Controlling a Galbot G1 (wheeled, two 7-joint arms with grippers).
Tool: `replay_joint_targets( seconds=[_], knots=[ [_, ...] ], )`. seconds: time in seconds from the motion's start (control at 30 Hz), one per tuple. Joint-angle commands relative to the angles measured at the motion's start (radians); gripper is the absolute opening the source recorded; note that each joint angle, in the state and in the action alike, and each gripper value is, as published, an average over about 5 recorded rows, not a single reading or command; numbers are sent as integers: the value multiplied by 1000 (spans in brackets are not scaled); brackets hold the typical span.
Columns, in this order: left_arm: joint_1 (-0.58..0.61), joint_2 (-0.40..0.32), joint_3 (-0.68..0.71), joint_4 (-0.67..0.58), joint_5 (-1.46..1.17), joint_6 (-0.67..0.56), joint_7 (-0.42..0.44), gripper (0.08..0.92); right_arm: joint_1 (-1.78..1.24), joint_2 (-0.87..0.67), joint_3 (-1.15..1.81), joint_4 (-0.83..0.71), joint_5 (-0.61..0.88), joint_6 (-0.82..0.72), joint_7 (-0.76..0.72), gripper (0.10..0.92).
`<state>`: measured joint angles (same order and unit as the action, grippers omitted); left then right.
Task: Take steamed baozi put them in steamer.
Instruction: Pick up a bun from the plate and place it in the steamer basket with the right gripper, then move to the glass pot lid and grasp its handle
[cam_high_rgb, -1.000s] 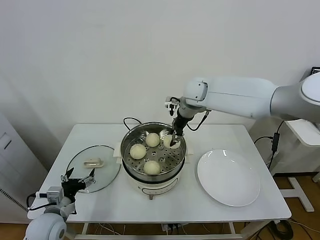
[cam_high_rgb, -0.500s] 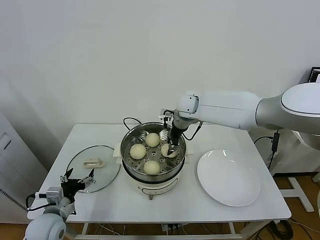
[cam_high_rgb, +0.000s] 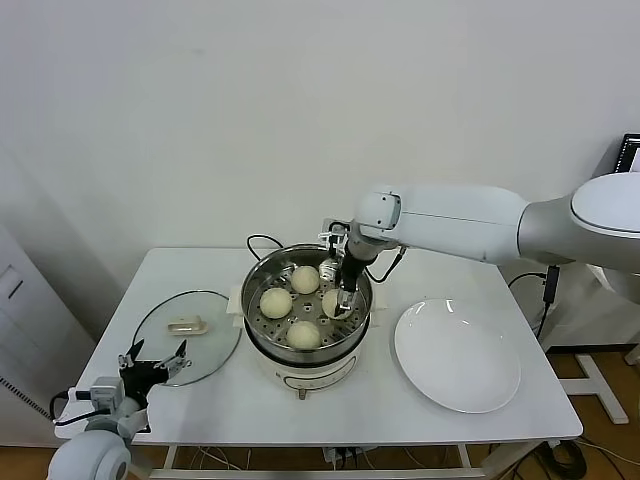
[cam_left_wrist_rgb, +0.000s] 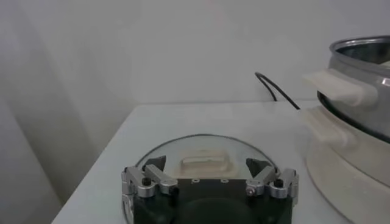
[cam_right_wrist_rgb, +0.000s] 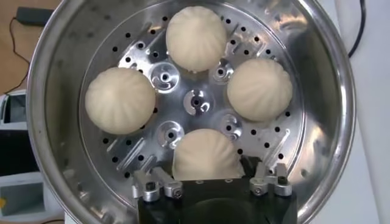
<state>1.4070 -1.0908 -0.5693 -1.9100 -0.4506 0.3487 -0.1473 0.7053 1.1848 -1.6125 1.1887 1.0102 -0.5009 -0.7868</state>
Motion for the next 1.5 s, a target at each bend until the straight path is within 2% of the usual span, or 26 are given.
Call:
replay_joint_targets(
  seconds=[0.03, 0.23, 0.4, 0.63, 0.8, 1.1, 1.5],
  knots=[
    [5, -11, -12, -25, 0, 9, -1, 823, -55, -251, 323, 45, 24, 28, 92, 821],
    [5, -9, -17, -31, -1, 11, -2, 823, -233, -420, 641, 116, 26, 115, 271, 823],
    [10, -9, -18, -39, 1, 12, 0, 823, -537, -511, 990, 174, -49, 203, 453, 823],
    [11, -2, -6, -59, 10, 9, 9, 823, -924, -566, 1341, 247, -143, 369, 709, 823],
    [16, -2, -3, -75, 26, 5, 18, 823, -1211, -493, 1610, 289, -282, 469, 828, 823],
    [33, -8, 11, -89, 60, -5, 29, 823, -1544, -271, 1950, 295, -490, 651, 850, 823],
    [19, 2, 25, -80, 121, -26, 46, 823, -1813, -35, 2203, 349, -545, 695, 663, 823]
  ],
)
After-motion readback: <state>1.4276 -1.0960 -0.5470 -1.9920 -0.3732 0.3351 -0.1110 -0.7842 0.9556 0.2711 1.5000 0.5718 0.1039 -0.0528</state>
